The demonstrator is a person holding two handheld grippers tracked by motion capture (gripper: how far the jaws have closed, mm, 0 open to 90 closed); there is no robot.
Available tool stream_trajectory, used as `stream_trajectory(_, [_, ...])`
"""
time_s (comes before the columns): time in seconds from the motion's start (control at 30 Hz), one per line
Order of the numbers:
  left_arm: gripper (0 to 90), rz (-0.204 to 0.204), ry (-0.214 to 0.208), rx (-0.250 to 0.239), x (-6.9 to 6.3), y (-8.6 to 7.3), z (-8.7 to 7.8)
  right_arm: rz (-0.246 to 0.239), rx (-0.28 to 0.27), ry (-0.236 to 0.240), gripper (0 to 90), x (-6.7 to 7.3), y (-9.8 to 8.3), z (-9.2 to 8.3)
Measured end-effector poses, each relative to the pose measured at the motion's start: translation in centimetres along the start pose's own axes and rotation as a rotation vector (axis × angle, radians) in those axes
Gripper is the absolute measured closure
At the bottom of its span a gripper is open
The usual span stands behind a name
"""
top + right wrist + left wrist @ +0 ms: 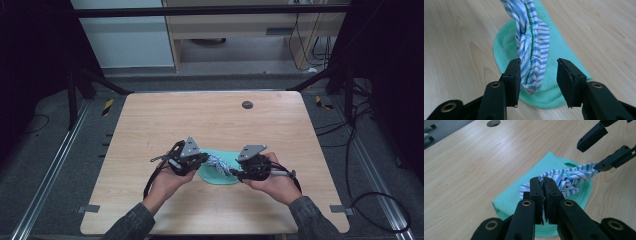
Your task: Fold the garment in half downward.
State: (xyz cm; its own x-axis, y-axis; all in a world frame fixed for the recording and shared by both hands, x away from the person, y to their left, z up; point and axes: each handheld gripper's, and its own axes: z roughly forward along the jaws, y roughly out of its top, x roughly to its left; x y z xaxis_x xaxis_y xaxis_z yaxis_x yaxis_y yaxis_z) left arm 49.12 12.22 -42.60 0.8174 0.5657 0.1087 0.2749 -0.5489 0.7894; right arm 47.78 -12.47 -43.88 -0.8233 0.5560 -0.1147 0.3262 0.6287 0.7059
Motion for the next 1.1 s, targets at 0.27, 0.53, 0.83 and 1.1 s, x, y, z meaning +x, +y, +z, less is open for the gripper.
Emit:
stream_trajectory(0.27, [86.5, -0.002, 0.003, 0.012, 0.1, -0.3, 0.2, 0.000, 0.008, 0.018, 53.0, 0.4, -0.1, 0.5])
stream_trajectory(0.53, [86.5, -0.007, 0.003, 0.013, 0.2, -0.5, 0.3, 0.001, 0.005, 0.015, 51.9, 0.5, -0.1, 0.4])
stream_trajectory(0.83, [86.5, -0.010, -0.010, -0.004, 0.0, -0.4, -0.1, -0.005, 0.041, 0.011, 54.3, 0.3, -0.3, 1.2])
stream_trajectory(1.1, [86.6, -0.028, -0.022, -0.021, 0.2, -0.4, -0.5, -0.007, 0.062, 0.011, 81.0, -0.3, -0.7, 1.1])
